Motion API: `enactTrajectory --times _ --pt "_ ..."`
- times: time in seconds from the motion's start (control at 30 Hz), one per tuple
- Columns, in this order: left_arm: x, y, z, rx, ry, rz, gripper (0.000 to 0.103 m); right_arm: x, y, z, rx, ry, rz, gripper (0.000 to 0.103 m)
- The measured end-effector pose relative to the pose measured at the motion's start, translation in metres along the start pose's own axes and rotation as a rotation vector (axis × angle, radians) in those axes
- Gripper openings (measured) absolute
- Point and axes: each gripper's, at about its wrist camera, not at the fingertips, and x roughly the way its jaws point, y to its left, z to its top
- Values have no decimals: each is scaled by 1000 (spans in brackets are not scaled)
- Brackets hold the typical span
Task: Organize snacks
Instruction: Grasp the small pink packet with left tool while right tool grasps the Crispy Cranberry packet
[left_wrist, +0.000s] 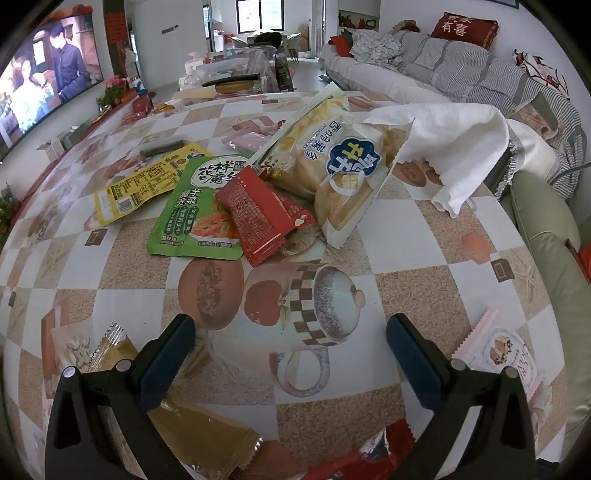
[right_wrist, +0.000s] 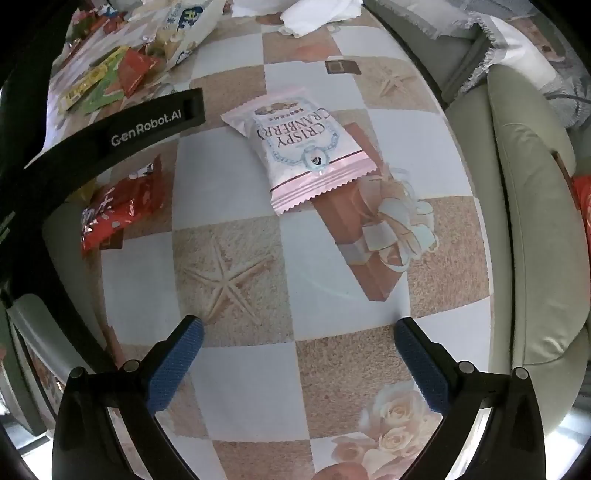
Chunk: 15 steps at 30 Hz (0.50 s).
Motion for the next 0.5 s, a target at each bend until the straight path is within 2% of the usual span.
enactTrajectory --times 0.1,0.2,0.33,0.43,0.5 --pt "0 0 0 0 0 0 103 5 6 7 -39 70 21 103" --pt "0 0 0 0 0 0 103 7 8 7 -43 61 22 103" --pt "0 -1 0 1 -1 2 103 3 6 -2 -16 57 64 103" --pt "0 -1 -1 -4 5 5 103 2 6 -4 -16 77 48 103" --pt "0 -2 4 30 85 -19 103 0 7 -6 -22 99 58 103"
